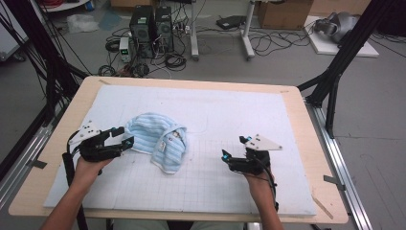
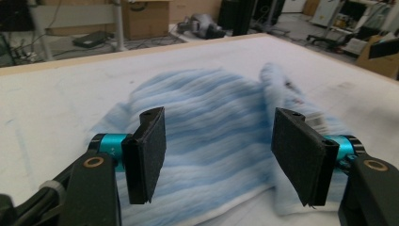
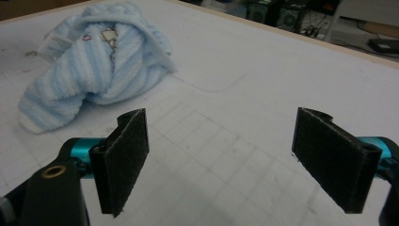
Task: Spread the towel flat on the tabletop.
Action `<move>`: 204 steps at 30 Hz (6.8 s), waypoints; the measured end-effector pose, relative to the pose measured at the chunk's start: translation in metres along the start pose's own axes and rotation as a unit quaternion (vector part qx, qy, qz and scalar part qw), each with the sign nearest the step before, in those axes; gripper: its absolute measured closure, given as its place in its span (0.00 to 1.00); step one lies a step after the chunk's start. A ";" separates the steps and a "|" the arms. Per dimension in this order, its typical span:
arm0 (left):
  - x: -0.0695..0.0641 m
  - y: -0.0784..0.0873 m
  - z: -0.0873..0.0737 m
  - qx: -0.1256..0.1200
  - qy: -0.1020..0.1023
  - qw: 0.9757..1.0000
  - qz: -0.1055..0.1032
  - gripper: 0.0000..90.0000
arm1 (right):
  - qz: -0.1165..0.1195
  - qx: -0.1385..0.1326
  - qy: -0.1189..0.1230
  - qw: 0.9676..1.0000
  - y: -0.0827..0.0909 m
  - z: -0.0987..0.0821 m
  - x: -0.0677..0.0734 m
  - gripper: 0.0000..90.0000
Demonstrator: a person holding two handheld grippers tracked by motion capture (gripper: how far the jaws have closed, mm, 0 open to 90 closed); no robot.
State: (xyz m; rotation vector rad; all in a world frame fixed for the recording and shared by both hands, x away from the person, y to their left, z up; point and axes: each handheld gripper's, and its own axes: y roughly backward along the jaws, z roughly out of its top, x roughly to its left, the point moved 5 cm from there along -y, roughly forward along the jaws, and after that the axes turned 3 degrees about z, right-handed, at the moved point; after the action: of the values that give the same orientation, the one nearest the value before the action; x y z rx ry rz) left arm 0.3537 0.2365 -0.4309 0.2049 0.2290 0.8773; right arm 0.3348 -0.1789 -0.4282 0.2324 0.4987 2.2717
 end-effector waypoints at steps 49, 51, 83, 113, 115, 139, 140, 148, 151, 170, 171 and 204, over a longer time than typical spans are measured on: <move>0.022 0.002 -0.016 0.022 0.021 0.997 0.072 0.37 | 0.156 0.107 0.101 0.977 0.008 -0.012 0.039 0.92; 0.023 0.003 -0.016 0.019 0.024 0.997 0.074 0.37 | 0.147 0.114 0.096 0.978 0.026 -0.025 0.033 0.92; 0.024 0.001 -0.015 0.014 0.029 0.996 0.077 0.37 | 0.147 0.191 0.057 0.969 -0.075 -0.014 0.043 0.97; 0.023 -0.004 -0.014 0.006 0.031 0.996 0.078 0.38 | 0.047 0.093 -0.006 0.995 -0.062 0.019 -0.007 0.80; 0.023 -0.003 -0.014 0.007 0.031 0.996 0.078 0.38 | 0.047 0.103 -0.002 0.994 -0.072 0.021 -0.005 0.79; 0.027 -0.001 -0.016 0.011 0.031 0.996 0.084 0.38 | 0.165 0.205 0.072 0.962 -0.136 0.016 0.074 0.91; 0.027 0.000 -0.016 0.012 0.032 0.996 0.084 0.38 | 0.156 0.202 0.082 0.963 -0.134 0.017 0.075 0.92; 0.028 0.002 -0.016 0.011 0.032 0.996 0.088 0.38 | 0.023 0.164 0.096 0.981 -0.091 0.037 0.037 0.92; 0.028 0.000 -0.016 0.014 0.027 0.996 0.087 0.39 | 0.050 0.175 0.070 0.981 -0.078 0.028 0.036 0.91; 0.026 -0.002 -0.016 0.011 0.028 0.996 0.080 0.39 | 0.106 0.169 0.054 0.978 -0.084 0.036 0.048 0.50; 0.026 -0.003 -0.016 0.012 0.026 0.997 0.079 0.39 | 0.097 0.167 0.058 0.979 -0.083 0.040 0.042 0.50; 0.022 -0.005 -0.018 0.018 0.028 0.998 0.062 0.38 | 0.061 0.180 0.123 0.974 -0.114 0.056 0.012 0.91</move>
State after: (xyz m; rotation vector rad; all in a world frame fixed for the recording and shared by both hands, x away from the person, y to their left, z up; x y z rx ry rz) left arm 0.3662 0.2516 -0.4520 0.2297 0.2857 1.0027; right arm 0.4198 -0.0838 -0.4258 0.1654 1.0549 2.3289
